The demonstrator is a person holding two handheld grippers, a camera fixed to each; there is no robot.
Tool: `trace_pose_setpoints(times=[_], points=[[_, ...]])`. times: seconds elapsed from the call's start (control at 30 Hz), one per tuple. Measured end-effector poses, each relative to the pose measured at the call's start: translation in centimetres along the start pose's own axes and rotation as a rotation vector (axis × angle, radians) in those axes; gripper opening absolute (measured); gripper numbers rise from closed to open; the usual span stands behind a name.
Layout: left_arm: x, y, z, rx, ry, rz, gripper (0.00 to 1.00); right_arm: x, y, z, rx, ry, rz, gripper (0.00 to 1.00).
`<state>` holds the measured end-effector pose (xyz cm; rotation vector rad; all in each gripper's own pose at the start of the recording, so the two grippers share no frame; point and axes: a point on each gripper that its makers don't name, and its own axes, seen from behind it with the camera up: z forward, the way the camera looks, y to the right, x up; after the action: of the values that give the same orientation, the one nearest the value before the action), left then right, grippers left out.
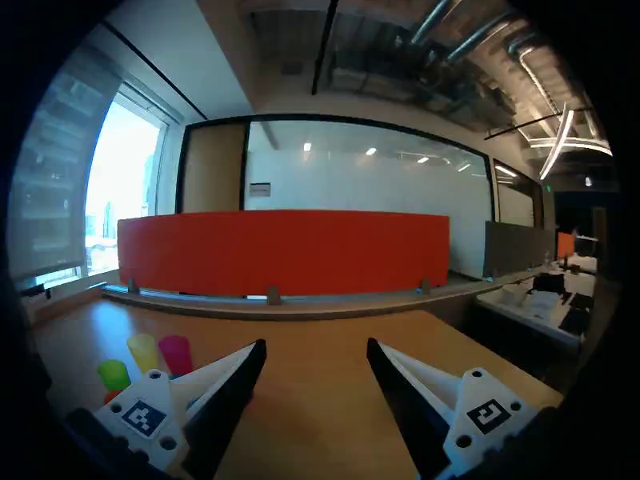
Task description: Pour water
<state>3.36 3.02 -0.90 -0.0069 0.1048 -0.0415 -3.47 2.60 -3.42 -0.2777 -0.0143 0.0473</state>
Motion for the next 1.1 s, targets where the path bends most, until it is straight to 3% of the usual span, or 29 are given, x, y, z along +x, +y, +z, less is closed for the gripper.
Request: trace_pose_setpoints(times=[0.3, 0.7, 1.1], points=[[-2.4, -1.7, -0.6, 0.039, -0.011, 0.025, 0.96, -0.5, 0.0, 0.0, -0.018, -0.011, -0.001, 0.98], [-5.6, -2.9, -0.8, 0.053, -0.045, 0.003, 0.96, -0.7, -0.1, -0.1, -0.031, -0.024, -0.012, 0.97], [-6.9, -3.1, -0.8, 0.048, -0.055, -0.015, 0.96, -0.7, -0.8, 0.2, -0.029, -0.026, -0.018, 0.97]])
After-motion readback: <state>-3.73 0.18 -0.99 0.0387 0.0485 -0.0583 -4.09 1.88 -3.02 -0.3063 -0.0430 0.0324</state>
